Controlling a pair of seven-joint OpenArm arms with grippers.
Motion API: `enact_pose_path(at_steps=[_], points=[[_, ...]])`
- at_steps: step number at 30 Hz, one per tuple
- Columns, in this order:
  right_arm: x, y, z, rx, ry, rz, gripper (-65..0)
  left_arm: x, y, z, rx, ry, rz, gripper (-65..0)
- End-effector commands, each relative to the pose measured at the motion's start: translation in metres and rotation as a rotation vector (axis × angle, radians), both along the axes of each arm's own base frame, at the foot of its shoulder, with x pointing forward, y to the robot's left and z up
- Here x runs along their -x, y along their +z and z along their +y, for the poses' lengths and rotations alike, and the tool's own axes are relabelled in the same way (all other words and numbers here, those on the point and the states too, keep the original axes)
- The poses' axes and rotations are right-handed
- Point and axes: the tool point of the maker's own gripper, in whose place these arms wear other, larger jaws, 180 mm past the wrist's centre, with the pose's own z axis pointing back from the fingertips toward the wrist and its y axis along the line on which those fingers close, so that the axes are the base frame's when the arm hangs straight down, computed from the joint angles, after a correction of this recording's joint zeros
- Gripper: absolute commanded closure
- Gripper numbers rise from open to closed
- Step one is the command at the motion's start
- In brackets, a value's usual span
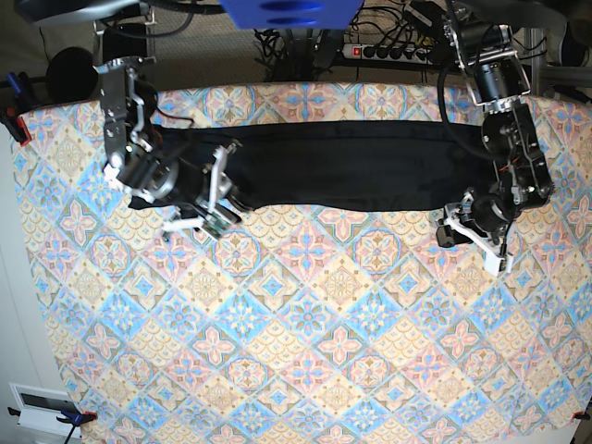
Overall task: Layout the t-shirt on the table in an organized manner, then fold the t-shirt properly
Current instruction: 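Move the right gripper to the middle of the strip and grasp it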
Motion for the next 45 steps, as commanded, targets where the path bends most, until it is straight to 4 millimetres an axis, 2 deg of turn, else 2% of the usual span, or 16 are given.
enact_pose_path(at_steps=[1, 4, 6, 8, 12, 16, 19, 21, 23, 26, 29, 32, 34, 36, 41, 45], points=[[-0.009, 0.017, 0.011, -0.039, 0.022, -0.053, -12.7, -0.005, 0.010, 0.009, -0.037, 0.009, -0.026, -25.9], [-0.014, 0.034, 0.050, -0.087, 0.105, -0.092, -12.8, 0.000, 0.004, 0.011, -0.048, 0.010, -0.008, -25.9], [-0.020, 0.039, 0.073, -0.108, 0.156, -0.097, -12.8, 0.011, -0.004, 0.014, -0.053, 0.011, 0.027, -25.6], [-0.021, 0.032, 0.090, -0.105, 0.200, -0.069, -12.8, 0.016, 0.002, 0.019, -0.084, 0.000, 0.028, -25.0], [-0.020, 0.002, 0.104, -0.063, 0.256, 0.019, -13.4, 0.039, 0.008, 0.018, -0.141, -0.038, 0.028, -23.0], [-0.023, -0.001, 0.135, -0.066, 0.322, 0.047, -17.1, 0.059, 0.010, 0.013, -0.179, -0.064, 0.030, -21.1], [-0.023, 0.004, 0.167, -0.084, 0.385, 0.051, -18.3, 0.074, 0.002, 0.012, -0.184, -0.072, 0.062, -19.5], [-0.021, 0.007, 0.184, -0.097, 0.425, 0.048, -18.2, 0.082, -0.003, 0.019, -0.210, -0.079, 0.090, -18.3], [-0.023, -0.002, 0.187, -0.069, 0.435, 0.061, -18.2, 0.090, -0.010, 0.022, -0.227, -0.080, 0.120, -17.3], [-0.025, -0.026, 0.184, 0.007, 0.436, 0.081, -18.2, 0.096, -0.024, 0.028, -0.224, -0.065, 0.168, -16.1], [-0.024, -0.028, 0.200, 0.021, 0.468, 0.057, -18.2, 0.102, -0.035, 0.031, -0.210, -0.055, 0.204, -15.9], [-0.019, -0.038, 0.210, -0.003, 0.477, 0.089, -18.2, 0.103, -0.037, 0.031, -0.207, -0.053, 0.208, -15.9], [-0.015, -0.038, 0.222, -0.036, 0.483, 0.103, -18.2, 0.103, -0.037, 0.031, -0.207, -0.053, 0.210, -15.9], [-0.021, -0.033, 0.229, -0.055, 0.485, 0.098, -18.2, 0.103, -0.037, 0.031, -0.207, -0.053, 0.210, -15.9], [-0.023, -0.047, 0.228, -0.085, 0.464, 0.136, -18.2, 0.103, -0.037, 0.030, -0.202, -0.055, 0.209, -15.9], [-0.031, -0.044, 0.229, -0.114, 0.456, 0.126, -18.2, 0.103, -0.037, 0.030, -0.201, -0.055, 0.208, -15.9]])
